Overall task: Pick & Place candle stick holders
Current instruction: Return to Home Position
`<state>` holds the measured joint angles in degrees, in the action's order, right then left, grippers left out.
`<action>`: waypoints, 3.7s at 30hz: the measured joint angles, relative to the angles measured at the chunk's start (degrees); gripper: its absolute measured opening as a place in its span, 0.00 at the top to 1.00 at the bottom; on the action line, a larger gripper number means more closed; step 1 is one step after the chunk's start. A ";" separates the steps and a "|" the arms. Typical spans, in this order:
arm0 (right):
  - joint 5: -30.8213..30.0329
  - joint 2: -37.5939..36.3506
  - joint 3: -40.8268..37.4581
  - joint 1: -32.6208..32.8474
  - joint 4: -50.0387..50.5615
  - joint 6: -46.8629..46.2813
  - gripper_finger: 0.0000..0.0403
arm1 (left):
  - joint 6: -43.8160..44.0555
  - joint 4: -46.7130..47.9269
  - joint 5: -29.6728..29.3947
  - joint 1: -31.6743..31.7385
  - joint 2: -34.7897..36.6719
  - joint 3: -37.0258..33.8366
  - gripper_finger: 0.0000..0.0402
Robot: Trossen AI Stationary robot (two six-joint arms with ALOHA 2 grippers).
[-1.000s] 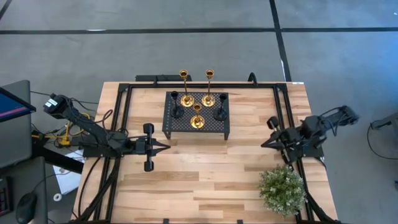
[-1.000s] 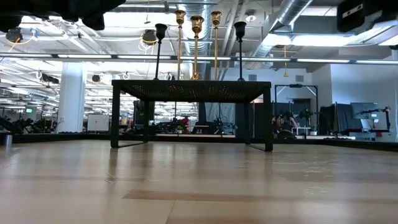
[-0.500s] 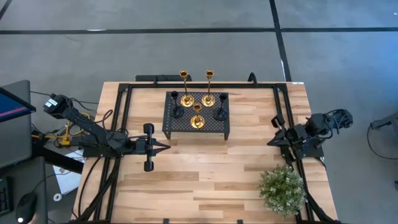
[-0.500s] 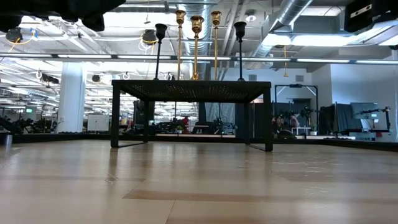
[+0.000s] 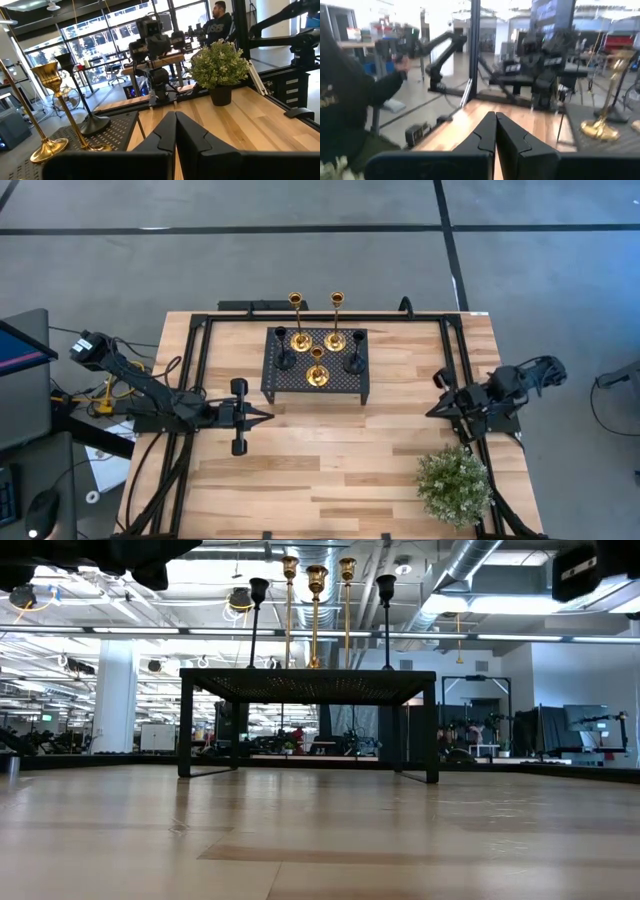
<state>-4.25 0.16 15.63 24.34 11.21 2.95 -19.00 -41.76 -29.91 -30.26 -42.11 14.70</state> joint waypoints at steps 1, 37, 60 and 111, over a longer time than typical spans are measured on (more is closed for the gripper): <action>0.16 0.00 -1.32 0.00 -0.83 -0.01 1.00 | 0.00 0.00 0.00 0.02 0.00 0.00 0.98; 5.77 -0.04 -15.23 0.00 -14.29 -2.59 1.00 | 1.70 0.71 10.28 7.34 0.02 -0.02 0.99; 5.09 -0.04 -15.30 0.00 -14.69 -3.44 1.00 | 11.99 26.52 26.95 17.59 23.52 -0.02 0.99; 4.19 0.16 -15.30 -0.09 -11.87 -4.44 1.00 | 11.52 39.77 33.15 17.53 39.22 -14.38 0.98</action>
<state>-0.05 0.32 0.34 24.25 -0.67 -1.49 -7.49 -1.99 3.24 -12.73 -2.88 0.32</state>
